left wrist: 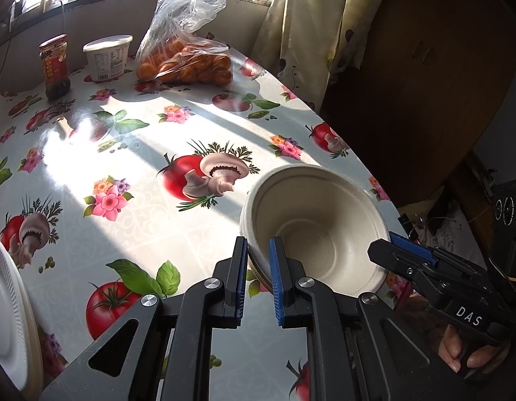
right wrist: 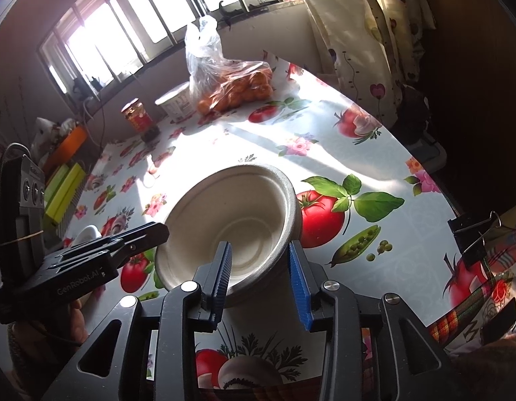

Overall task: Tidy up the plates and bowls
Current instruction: 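Open right gripper to release the bowl while left gripper holds its bowl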

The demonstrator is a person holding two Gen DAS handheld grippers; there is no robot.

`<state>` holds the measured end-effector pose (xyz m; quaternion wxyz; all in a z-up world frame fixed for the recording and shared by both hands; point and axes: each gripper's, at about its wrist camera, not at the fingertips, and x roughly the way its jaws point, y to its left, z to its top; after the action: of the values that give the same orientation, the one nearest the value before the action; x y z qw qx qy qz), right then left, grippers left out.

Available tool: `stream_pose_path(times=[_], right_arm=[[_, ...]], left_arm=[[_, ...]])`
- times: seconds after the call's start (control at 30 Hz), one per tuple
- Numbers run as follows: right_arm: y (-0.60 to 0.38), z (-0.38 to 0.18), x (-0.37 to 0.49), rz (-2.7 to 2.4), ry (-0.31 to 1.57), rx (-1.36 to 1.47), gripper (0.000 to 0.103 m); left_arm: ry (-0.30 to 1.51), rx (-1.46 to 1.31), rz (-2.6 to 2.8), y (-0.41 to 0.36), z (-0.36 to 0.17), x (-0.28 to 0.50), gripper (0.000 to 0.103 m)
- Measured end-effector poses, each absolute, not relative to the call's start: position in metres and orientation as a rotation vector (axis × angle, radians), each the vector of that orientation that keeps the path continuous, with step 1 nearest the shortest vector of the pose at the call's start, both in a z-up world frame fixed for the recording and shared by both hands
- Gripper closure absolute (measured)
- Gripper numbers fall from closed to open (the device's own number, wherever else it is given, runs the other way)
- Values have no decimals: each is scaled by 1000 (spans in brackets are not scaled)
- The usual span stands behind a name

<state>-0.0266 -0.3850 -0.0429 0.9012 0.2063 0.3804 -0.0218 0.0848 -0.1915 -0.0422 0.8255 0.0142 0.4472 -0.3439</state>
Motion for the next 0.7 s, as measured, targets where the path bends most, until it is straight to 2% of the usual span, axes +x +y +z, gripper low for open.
stream_pose_path(times=[0.23,0.37,0.7], right_arm=[[-388,-43,-28,-52,782,434,61],[-390,-43,-28,-62,782,429,58],[-396,-42,-32,-87,770,434,57]], left_arm=[[951,33,-730,-192,-42,84,88],[946,32,-739,-193,-41,83,78],[946,26,-732,-191,-41,84,77]])
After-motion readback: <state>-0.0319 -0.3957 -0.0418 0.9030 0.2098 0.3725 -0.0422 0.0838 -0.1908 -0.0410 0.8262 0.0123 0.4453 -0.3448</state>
